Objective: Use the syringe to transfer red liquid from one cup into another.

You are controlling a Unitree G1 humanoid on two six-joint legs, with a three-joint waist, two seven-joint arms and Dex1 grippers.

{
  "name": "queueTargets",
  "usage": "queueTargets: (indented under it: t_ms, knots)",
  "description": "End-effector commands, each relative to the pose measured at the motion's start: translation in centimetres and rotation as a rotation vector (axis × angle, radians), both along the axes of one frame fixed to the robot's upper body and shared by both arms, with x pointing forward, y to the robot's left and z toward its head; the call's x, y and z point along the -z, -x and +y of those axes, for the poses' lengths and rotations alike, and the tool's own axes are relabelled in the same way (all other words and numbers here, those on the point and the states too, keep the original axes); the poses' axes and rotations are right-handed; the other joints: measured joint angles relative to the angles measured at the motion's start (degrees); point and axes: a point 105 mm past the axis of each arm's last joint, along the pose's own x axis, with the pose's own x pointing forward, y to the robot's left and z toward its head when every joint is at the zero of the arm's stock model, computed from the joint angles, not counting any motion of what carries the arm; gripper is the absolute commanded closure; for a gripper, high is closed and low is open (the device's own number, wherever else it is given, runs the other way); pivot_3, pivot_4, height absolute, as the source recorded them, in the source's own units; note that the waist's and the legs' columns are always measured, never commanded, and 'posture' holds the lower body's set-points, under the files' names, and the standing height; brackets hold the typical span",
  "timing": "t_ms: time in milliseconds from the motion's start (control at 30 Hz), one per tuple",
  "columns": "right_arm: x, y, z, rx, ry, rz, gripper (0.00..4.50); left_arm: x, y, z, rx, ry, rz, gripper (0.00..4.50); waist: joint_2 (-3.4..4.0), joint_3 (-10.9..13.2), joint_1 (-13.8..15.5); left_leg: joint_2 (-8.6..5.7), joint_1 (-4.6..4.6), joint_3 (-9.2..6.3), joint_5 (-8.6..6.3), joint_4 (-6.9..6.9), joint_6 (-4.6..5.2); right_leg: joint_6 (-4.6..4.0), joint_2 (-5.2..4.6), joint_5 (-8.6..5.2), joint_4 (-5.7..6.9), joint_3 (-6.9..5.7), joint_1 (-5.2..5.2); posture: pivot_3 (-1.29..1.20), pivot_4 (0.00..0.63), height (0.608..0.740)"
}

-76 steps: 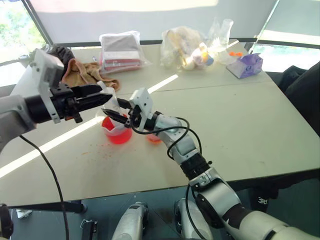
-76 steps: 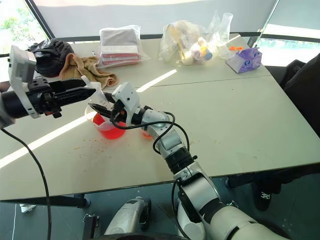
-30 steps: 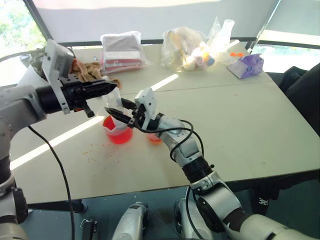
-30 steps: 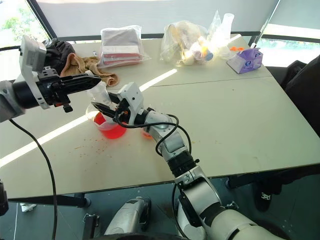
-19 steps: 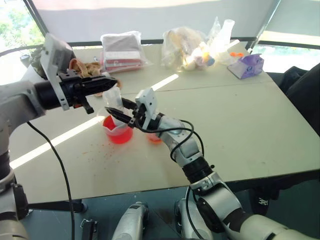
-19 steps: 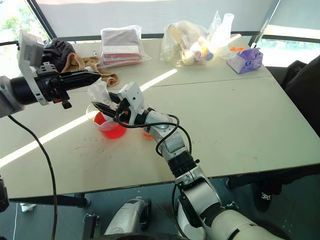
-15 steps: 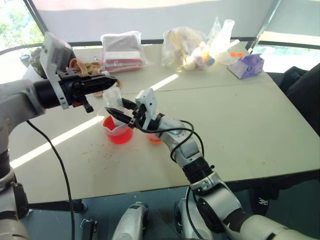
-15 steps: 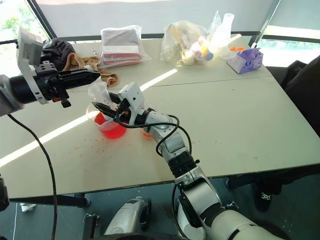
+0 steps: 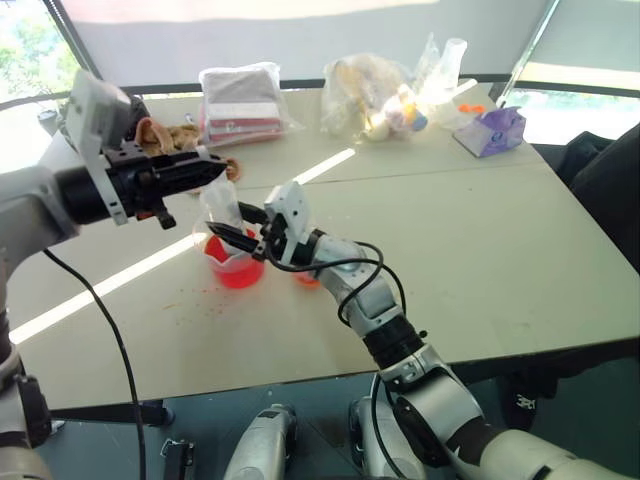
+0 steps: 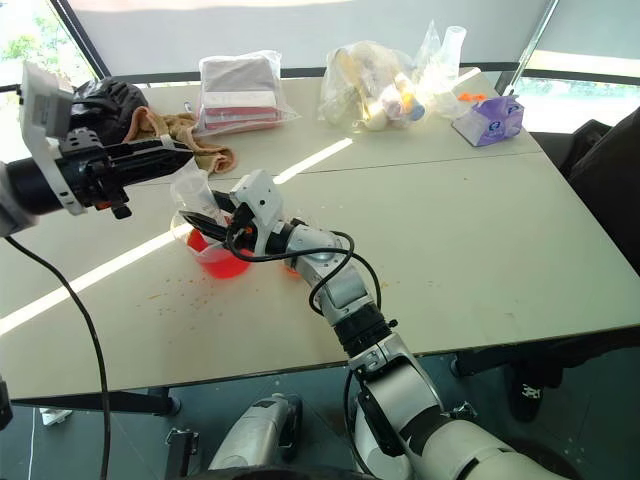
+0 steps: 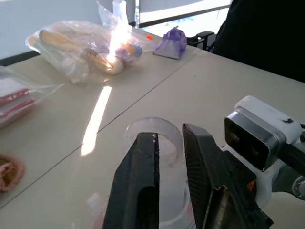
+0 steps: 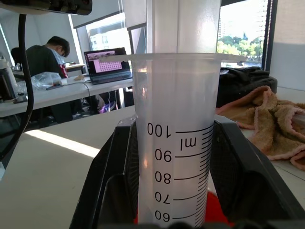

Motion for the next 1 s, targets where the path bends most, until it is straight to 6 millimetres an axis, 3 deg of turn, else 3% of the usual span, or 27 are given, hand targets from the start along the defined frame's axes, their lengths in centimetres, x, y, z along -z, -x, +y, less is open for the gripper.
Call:
queueTargets:
  t_ms: [33, 433, 800, 1000]
  knots:
    - [-2.1, 2.3, 2.1, -0.109, -0.037, -0.087, 3.03, -1.6, 1.0, 0.8, -0.035, -0.02, -0.099, 2.66, 0.0, 0.0, 0.0, 0.0, 0.0, 0.01, 0.0, 0.0, 0.0, 0.0, 0.0, 0.0, 0.0, 0.0, 0.01, 0.0, 0.15, 0.736]
    - [-4.9, 1.3, 1.7, -0.063, -0.092, -0.152, 3.03, -1.0, 2.3, 3.7, -0.174, 0.016, -0.1, 2.66, 0.01, 0.0, 0.01, 0.02, 0.03, 0.0, 0.0, -0.02, -0.01, -0.01, 0.02, 0.0, 0.0, 0.0, 0.0, 0.0, 0.15, 0.736]
    - [-9.5, 0.8, 0.5, -0.016, -0.192, -0.224, 3.03, -0.2, 4.8, 7.2, -0.277, 0.01, -0.052, 2.66, 0.02, 0.01, -0.03, 0.08, 0.04, 0.0, 0.0, -0.08, -0.02, -0.06, 0.06, 0.01, -0.02, 0.0, -0.04, 0.0, 0.15, 0.736]
    - [-12.7, 0.6, -1.6, 0.032, -0.255, -0.246, 3.03, 0.7, 3.5, 7.5, -0.283, 0.049, -0.034, 2.66, 0.02, 0.01, 0.26, 0.08, 0.05, -0.02, 0.03, -0.12, -0.07, -0.1, 0.05, 0.03, -0.07, -0.02, -0.05, 0.0, 0.15, 0.736]
